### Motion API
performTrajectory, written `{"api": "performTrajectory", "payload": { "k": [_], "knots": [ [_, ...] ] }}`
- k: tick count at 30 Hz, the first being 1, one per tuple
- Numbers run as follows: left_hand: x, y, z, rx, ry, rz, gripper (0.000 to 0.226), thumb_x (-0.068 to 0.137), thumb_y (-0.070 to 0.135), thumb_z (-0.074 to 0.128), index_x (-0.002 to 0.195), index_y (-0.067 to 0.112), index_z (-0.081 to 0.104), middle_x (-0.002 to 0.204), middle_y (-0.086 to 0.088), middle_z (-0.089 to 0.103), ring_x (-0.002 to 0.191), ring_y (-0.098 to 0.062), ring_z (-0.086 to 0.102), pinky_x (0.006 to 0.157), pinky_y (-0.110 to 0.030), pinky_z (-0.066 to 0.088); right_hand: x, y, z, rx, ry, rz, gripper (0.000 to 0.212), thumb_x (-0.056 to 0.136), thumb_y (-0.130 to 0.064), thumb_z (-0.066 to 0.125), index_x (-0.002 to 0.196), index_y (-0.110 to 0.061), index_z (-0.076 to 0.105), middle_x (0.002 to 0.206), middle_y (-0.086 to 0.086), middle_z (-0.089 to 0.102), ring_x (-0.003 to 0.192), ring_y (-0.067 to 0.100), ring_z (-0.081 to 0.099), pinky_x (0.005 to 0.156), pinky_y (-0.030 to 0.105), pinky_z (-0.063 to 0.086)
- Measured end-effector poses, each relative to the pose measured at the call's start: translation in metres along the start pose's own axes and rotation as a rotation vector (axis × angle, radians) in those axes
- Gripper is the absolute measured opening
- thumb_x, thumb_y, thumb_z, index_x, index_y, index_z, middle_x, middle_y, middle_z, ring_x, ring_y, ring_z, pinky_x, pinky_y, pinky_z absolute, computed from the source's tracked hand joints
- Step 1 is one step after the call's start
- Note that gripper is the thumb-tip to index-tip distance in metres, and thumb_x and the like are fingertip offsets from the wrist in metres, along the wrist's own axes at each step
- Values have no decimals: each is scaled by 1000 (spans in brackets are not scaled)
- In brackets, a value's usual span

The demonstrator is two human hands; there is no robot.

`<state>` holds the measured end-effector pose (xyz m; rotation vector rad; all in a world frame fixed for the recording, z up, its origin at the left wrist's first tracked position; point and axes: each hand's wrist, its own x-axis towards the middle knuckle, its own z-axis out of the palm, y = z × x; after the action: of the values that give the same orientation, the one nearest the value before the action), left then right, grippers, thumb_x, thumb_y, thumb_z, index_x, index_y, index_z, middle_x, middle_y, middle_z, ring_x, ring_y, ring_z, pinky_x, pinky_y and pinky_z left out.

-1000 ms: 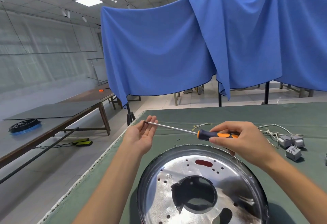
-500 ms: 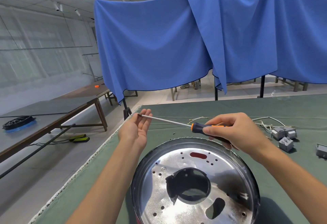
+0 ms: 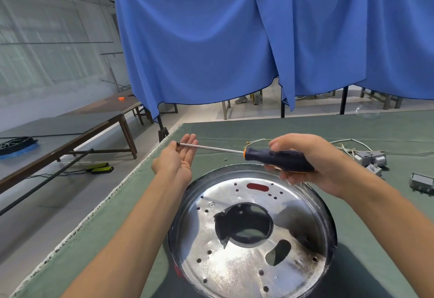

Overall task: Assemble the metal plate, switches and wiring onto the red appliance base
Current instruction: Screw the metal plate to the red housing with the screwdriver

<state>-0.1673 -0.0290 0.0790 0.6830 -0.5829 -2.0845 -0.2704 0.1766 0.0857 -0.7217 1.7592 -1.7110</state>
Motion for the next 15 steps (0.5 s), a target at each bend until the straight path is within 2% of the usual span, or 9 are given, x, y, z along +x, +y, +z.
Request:
{"api": "performTrajectory", "payload": {
  "k": [1, 4, 7, 11, 13, 15],
  "knots": [
    [2, 1, -1, -1, 12, -14, 33, 102, 8, 38, 131, -9, 42, 108, -25, 65, 84, -30, 68, 61, -32, 59, -1, -2, 1, 91, -15, 2, 10, 77, -10, 65, 85, -5, 64, 74, 15, 70, 53, 20, 64, 44, 25, 52],
    [5, 3, -3, -12, 41, -66, 34, 104, 10, 34, 131, -7, 46, 116, -20, 64, 94, -28, 67, 59, -30, 58, -1, -2, 6, 388, -19, -72, 27, 58, -10, 71, 83, -4, 62, 82, 14, 65, 66, 26, 68, 55, 27, 57],
    [2, -1, -4, -24, 37, -112, 34, 104, 10, 34, 131, -7, 46, 113, -18, 64, 100, -29, 66, 55, -30, 57, 3, 0, 12, 571, 0, -228, 27, 60, -6, 68, 86, -6, 61, 80, 10, 68, 67, 22, 68, 61, 26, 58],
    [-11, -10, -3, 15, -15, -162, 30, 104, 9, 34, 123, -11, 46, 109, -20, 64, 108, -31, 64, 56, -30, 55, 0, 4, 22, 487, 47, -325, 26, 63, -11, 72, 88, -10, 65, 75, 7, 72, 64, 18, 71, 54, 23, 55],
    [-16, -11, -3, 36, -34, -180, 31, 104, 10, 34, 124, -10, 45, 107, -19, 64, 109, -30, 64, 60, -29, 55, -2, 8, 26, 416, 73, -351, 13, 72, -10, 72, 84, -10, 67, 73, 7, 72, 64, 21, 71, 52, 22, 54],
    [-21, -11, -5, 83, -55, -198, 34, 104, 12, 34, 128, -10, 44, 114, -17, 64, 110, -31, 63, 64, -30, 55, -3, 10, 27, 420, 113, -359, 5, 79, -4, 69, 81, -9, 67, 71, 7, 72, 63, 22, 72, 52, 22, 54]
  ]
}}
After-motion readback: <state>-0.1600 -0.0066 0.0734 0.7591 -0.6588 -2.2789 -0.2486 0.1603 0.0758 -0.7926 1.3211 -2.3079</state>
